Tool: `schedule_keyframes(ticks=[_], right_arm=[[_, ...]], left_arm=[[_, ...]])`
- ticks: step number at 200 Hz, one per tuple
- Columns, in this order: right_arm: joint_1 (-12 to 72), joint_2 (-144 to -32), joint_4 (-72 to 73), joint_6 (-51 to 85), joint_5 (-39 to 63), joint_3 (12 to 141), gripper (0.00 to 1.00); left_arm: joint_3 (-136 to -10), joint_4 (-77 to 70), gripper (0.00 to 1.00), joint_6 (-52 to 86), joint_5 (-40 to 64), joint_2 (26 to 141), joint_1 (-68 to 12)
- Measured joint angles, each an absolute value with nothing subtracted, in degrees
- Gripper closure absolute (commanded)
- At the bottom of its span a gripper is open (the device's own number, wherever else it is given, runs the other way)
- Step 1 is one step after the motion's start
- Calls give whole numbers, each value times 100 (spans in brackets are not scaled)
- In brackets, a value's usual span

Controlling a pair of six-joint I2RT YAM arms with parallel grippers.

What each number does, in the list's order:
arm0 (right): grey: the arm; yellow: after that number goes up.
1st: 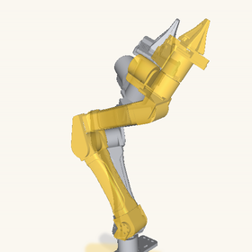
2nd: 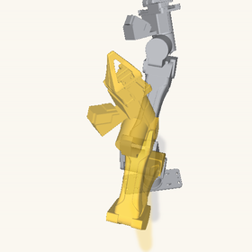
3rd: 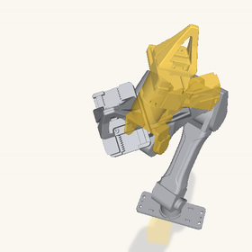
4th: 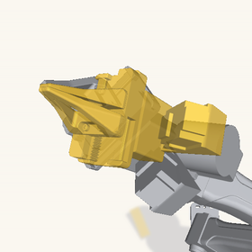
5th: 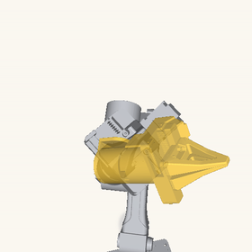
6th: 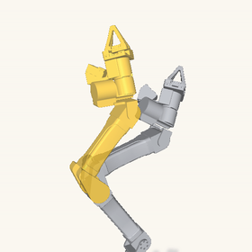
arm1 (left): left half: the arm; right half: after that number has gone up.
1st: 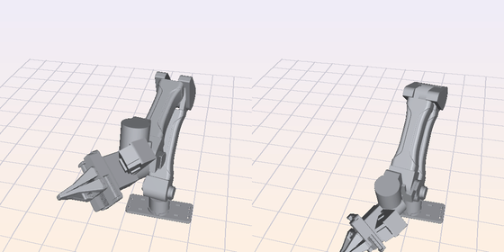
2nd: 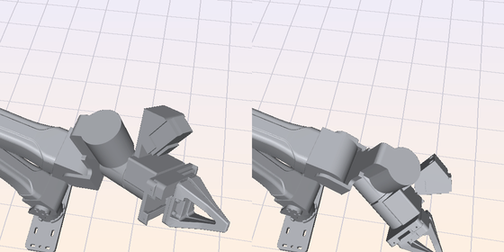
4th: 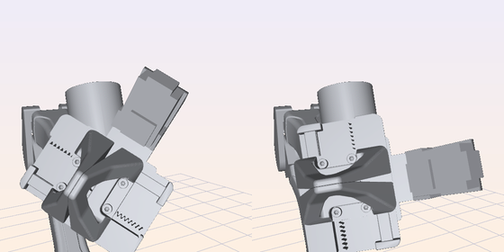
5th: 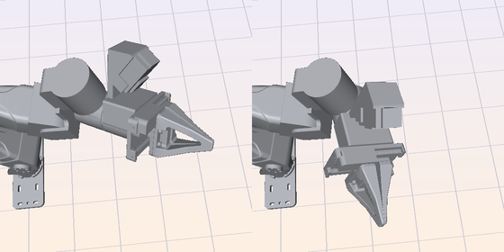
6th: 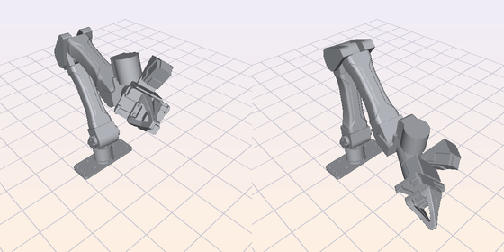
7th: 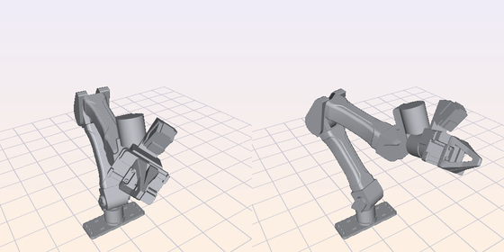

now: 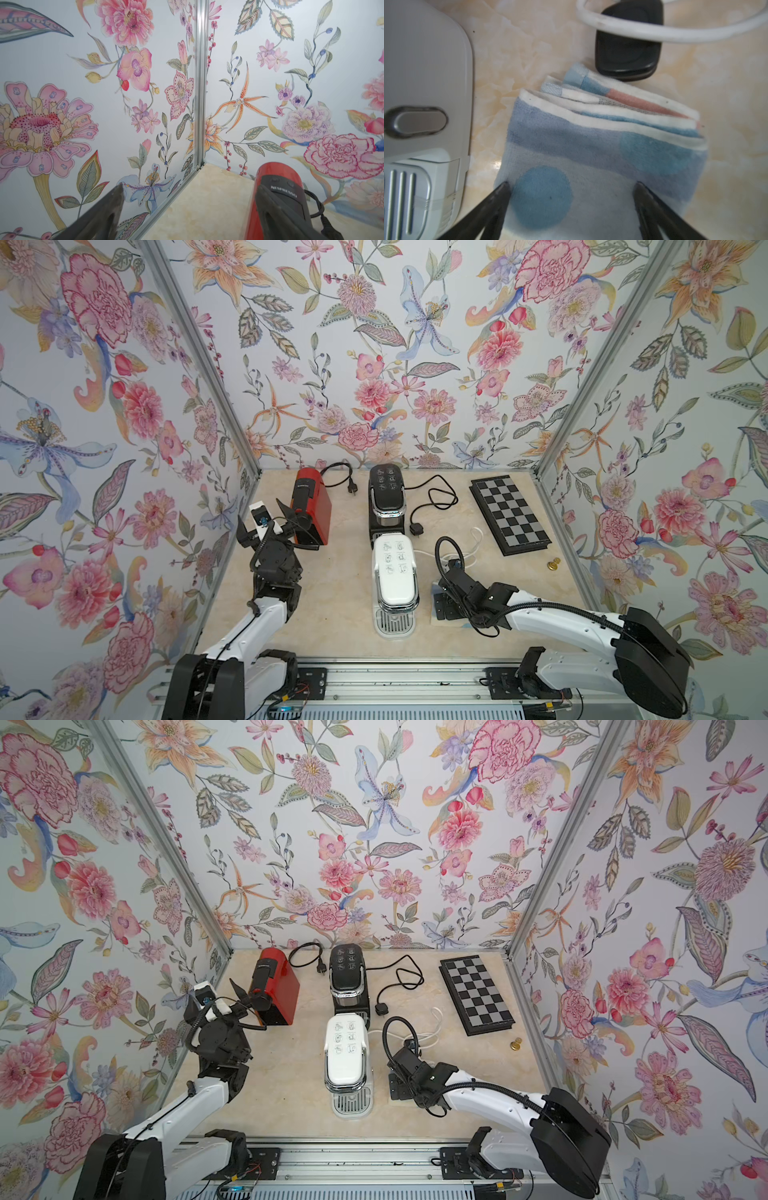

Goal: Wipe the surface of a coffee machine
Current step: Pick up the cleaning item at the center of the board.

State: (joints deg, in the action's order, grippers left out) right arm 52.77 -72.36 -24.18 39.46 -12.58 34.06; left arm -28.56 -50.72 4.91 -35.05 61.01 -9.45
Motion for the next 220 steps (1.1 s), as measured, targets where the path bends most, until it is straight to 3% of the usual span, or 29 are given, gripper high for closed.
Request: schedule_keyframes(ticks=[28, 105, 168, 220], right_arm=[[5286, -7459, -2128, 4110, -1326, 3275, 26], [5124, -7129, -1710, 4259, -1140, 2991, 100], [4294, -5710, -2722, 3420, 58, 3437, 100], [3859, -5301, -2174, 2976, 1863, 4233, 100]], left_arm=[[-3498, -4047, 1, 711, -3524, 5776, -1350], [-3688, -2451, 1, 1015, -3326, 5218, -2161], [-3691, -1813, 1, 1249, -3159, 5041, -3116], [-4154, -1168, 1, 1251, -2165, 5186, -4038]])
